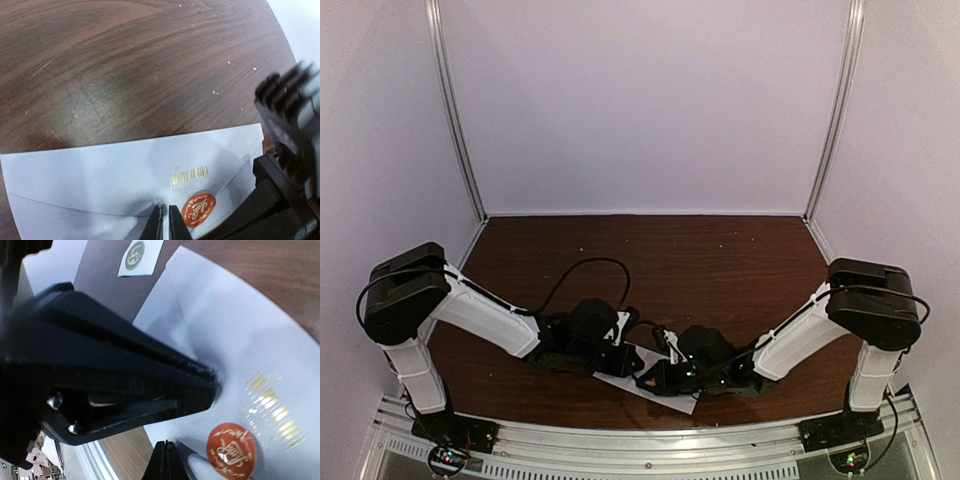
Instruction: Place the letter into the envelope and seal it
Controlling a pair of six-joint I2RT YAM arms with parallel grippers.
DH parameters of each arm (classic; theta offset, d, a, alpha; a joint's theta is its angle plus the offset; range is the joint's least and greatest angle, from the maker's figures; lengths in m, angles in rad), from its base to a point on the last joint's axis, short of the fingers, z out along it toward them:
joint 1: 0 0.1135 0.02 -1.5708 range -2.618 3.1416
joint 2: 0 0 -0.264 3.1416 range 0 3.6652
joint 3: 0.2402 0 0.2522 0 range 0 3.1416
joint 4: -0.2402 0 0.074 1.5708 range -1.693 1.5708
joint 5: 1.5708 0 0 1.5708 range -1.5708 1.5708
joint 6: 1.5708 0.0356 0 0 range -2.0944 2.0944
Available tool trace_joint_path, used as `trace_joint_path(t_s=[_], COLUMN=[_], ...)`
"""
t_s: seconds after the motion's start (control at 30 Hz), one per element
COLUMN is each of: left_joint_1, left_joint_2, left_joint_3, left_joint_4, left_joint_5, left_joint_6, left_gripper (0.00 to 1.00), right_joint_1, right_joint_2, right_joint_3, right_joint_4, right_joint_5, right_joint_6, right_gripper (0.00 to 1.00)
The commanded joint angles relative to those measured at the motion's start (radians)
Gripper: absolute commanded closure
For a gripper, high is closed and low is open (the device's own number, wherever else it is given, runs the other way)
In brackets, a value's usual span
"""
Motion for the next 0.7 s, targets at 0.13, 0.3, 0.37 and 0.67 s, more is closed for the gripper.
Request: trace_joint_path(t_s=[0.13,0.3,0.37,0.67], left_joint_1=[0.0,0.0,0.0,0.0], left_joint_2=[-0.008,-0.036,-0.051,-0.072], left_joint_3=[-0.01,-0.007,-0.004,0.008], left_joint_4=[-0.024,-0.056,-0.066,-0.082], left_joint_5=[-0.045,-0.048,-0.047,-0.036], left_joint_6=[0.005,0.049,0.066,0.085], left_gripper=[0.93,0.93,0.93,0.93], right_joint_1=[0.052,0.05,0.04,-0.011], right_joint_2=[-0.073,-0.233,-0.275,-0.293], right_joint_3=[-0.039,0.026,0.046,0.115], right_joint_4=[-0.153,-0.414,-0.513,-0.699], right_joint_5=[-0.056,0.061,0.109,0.2], right_joint_6=[0.015,-0.073,-0.108,-0.209], right_gripper=[1.0,0.8,0.69,0.68])
